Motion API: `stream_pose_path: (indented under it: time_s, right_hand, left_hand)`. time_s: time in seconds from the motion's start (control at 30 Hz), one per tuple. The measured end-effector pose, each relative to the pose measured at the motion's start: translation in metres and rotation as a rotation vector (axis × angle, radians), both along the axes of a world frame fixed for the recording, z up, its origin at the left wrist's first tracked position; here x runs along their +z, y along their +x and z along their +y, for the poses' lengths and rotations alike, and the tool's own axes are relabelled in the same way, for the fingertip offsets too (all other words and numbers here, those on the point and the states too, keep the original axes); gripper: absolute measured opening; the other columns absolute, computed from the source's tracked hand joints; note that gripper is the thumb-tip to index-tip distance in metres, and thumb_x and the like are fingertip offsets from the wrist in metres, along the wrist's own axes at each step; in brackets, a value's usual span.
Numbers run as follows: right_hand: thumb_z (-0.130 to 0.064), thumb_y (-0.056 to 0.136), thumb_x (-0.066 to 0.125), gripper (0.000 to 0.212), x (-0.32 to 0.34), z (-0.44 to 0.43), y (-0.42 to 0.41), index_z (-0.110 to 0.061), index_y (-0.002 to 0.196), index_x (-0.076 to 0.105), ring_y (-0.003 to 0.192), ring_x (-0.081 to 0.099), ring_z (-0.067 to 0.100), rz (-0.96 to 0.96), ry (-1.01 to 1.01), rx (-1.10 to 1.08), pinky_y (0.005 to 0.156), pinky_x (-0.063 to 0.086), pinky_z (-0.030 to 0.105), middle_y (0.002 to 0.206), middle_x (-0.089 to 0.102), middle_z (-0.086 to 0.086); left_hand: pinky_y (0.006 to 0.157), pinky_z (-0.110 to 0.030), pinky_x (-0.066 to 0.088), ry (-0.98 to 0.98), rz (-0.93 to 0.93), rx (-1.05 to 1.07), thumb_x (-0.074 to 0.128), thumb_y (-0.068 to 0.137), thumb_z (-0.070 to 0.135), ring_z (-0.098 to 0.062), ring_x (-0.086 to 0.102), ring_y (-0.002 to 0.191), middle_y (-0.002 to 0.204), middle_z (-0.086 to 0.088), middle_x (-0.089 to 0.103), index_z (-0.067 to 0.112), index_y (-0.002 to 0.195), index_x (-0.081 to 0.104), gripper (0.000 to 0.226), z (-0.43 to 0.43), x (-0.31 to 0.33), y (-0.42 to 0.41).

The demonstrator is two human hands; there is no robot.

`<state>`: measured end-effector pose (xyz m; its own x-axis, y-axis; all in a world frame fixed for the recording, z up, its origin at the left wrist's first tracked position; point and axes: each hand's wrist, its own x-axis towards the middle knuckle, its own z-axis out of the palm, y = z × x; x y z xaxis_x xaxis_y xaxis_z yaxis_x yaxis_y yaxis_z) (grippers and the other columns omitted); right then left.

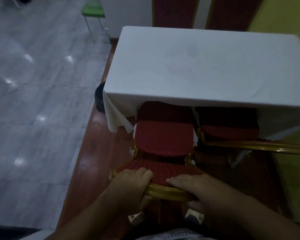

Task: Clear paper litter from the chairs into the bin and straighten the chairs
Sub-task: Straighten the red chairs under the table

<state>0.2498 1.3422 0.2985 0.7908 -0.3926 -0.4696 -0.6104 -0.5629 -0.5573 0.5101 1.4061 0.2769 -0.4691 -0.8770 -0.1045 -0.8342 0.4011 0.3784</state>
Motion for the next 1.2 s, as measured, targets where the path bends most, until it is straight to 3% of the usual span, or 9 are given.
stream_pose_path:
  time_s: [0.07, 0.2, 0.3, 0.47, 0.6, 0.7, 0.8, 1.2]
  right_hand:
    - [-0.027, 0.091, 0.06, 0.073, -0.001, -0.007, -0.003, -0.044, 0.152, 0.024, 0.136, 0.035, -0.002, -0.023, 0.008, -0.022, 0.11, 0.033, 0.024, 0.156, 0.03, -0.023]
    - [-0.031, 0.092, 0.061, 0.068, -0.009, -0.022, -0.006, -0.043, 0.15, 0.028, 0.131, 0.04, -0.004, -0.061, -0.012, -0.04, 0.108, 0.036, 0.022, 0.152, 0.037, -0.023]
    - [-0.035, 0.091, 0.061, 0.066, -0.015, -0.032, -0.008, -0.044, 0.149, 0.029, 0.13, 0.042, -0.003, -0.076, -0.063, -0.068, 0.107, 0.04, 0.029, 0.15, 0.04, -0.022]
    - [-0.049, 0.093, 0.057, 0.054, -0.017, -0.039, -0.009, -0.042, 0.144, 0.039, 0.128, 0.043, -0.003, -0.098, -0.16, -0.178, 0.104, 0.04, 0.027, 0.143, 0.046, -0.023]
    - [-0.072, 0.086, 0.04, 0.05, -0.031, -0.012, -0.013, -0.04, 0.124, 0.051, 0.106, 0.053, 0.006, -0.1, -0.478, -0.426, 0.084, 0.044, 0.034, 0.117, 0.056, -0.019]
    - [-0.07, 0.09, 0.031, 0.05, -0.04, 0.005, -0.009, -0.038, 0.121, 0.053, 0.103, 0.049, 0.01, -0.081, -0.553, -0.57, 0.088, 0.039, 0.04, 0.112, 0.054, -0.017]
    - [-0.07, 0.09, 0.025, 0.053, -0.041, 0.0, -0.006, -0.037, 0.121, 0.052, 0.102, 0.047, 0.012, -0.039, -0.546, -0.552, 0.086, 0.037, 0.042, 0.11, 0.051, -0.014]
    - [-0.068, 0.09, 0.034, 0.04, -0.036, -0.042, -0.004, -0.045, 0.121, 0.044, 0.1, 0.039, 0.007, -0.008, -0.517, -0.525, 0.082, 0.028, 0.036, 0.107, 0.041, -0.021]
  left_hand:
    - [0.053, -0.021, 0.03, -0.005, -0.042, -0.003, 0.053, 0.079, 0.058, -0.007, 0.05, 0.058, 0.076, 0.011, 0.053, 0.029, 0.087, 0.044, 0.031, -0.007, 0.003, -0.002]
    - [0.06, -0.028, 0.034, 0.044, -0.063, 0.048, 0.038, 0.079, 0.062, -0.012, 0.055, 0.07, 0.086, 0.01, 0.054, 0.028, 0.093, 0.045, 0.037, -0.022, 0.01, -0.007]
    - [0.058, -0.03, 0.036, -0.001, -0.054, 0.063, 0.04, 0.078, 0.058, -0.015, 0.056, 0.067, 0.084, 0.007, 0.054, 0.025, 0.09, 0.047, 0.036, -0.033, 0.009, -0.009]
    - [0.061, -0.034, 0.043, -0.04, -0.074, 0.151, 0.037, 0.079, 0.06, -0.017, 0.055, 0.068, 0.085, 0.006, 0.055, 0.023, 0.094, 0.049, 0.042, -0.045, 0.007, -0.012]
    - [0.078, -0.035, 0.042, -0.15, -0.081, 0.252, 0.05, 0.081, 0.047, -0.014, 0.058, 0.084, 0.094, 0.01, 0.059, 0.028, 0.102, 0.051, 0.029, -0.035, 0.001, -0.019]
    - [0.094, -0.045, 0.044, -0.181, -0.101, 0.326, 0.049, 0.082, 0.045, -0.013, 0.057, 0.094, 0.102, 0.011, 0.06, 0.029, 0.105, 0.053, 0.028, -0.026, -0.008, -0.028]
    - [0.093, -0.048, 0.042, -0.211, -0.124, 0.349, 0.046, 0.084, 0.046, -0.015, 0.056, 0.092, 0.1, 0.009, 0.057, 0.028, 0.103, 0.055, 0.028, -0.029, -0.012, -0.03]
    - [0.085, -0.048, 0.04, -0.189, -0.072, 0.375, 0.042, 0.085, 0.045, -0.019, 0.049, 0.086, 0.096, 0.006, 0.05, 0.026, 0.101, 0.048, 0.026, -0.067, -0.018, -0.03]
